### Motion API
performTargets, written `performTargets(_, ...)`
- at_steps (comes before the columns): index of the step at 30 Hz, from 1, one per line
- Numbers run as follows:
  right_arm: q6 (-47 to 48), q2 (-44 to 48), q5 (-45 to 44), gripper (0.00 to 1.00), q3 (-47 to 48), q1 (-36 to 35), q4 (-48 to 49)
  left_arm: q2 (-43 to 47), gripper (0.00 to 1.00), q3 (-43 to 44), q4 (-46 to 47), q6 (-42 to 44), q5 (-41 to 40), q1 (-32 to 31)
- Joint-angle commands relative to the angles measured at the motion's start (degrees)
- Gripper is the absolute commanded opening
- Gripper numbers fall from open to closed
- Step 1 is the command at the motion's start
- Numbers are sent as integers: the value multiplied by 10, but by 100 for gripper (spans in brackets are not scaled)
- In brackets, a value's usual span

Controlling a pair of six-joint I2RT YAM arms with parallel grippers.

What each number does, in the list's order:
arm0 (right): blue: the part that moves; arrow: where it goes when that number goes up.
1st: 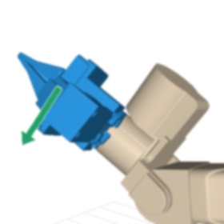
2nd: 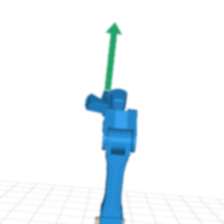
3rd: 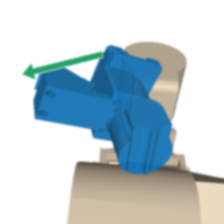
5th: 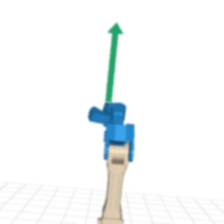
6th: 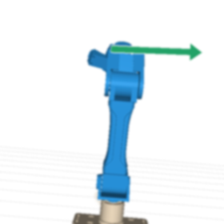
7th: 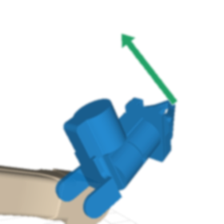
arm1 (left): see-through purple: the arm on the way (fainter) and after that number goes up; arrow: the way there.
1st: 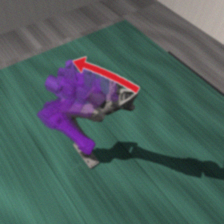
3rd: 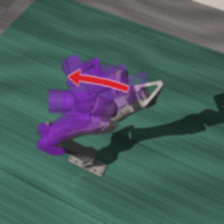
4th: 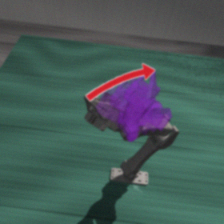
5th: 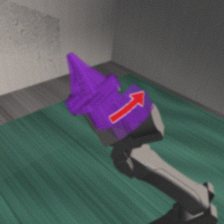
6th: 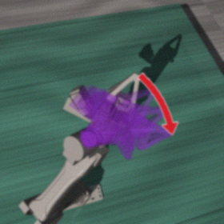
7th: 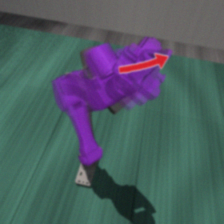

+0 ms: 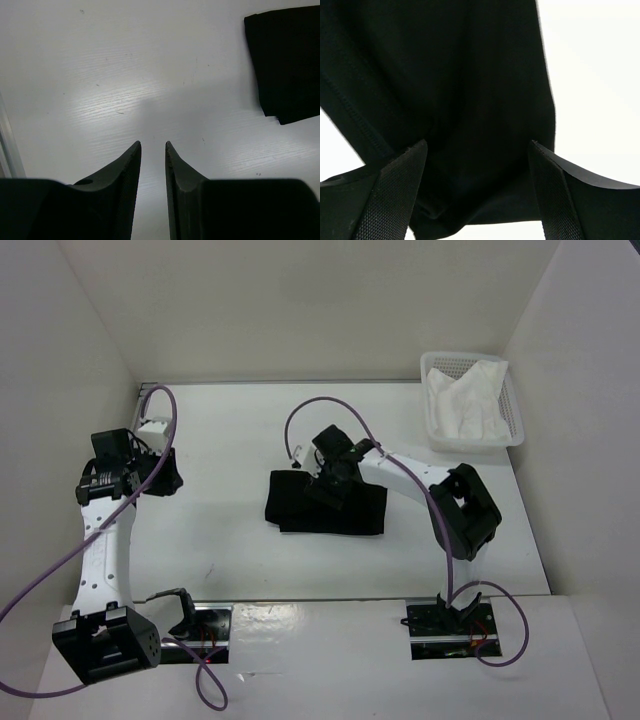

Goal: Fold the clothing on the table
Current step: Fold the skirt

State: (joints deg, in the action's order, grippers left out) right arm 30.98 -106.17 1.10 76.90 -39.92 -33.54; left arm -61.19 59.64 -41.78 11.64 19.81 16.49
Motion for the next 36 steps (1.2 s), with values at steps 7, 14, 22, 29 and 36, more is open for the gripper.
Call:
performTargets(7,1,61,14,90,-12,-82,-45,7,33,-2,13,-7,23,5)
performTargets(14,-24,66,14,91,-31,-135,-63,7,35,-7,13,-2,35,5)
performTargets(22,-31,49,65,91,-31,-141,-100,7,36,-7,13,3,40,5)
performTargets(29,-36,39,118,91,-25,-141,-116,7,37,-7,13,3,45,5)
performTargets(36,-36,25,141,88,10,-141,-144,12,37,-13,13,8,45,5)
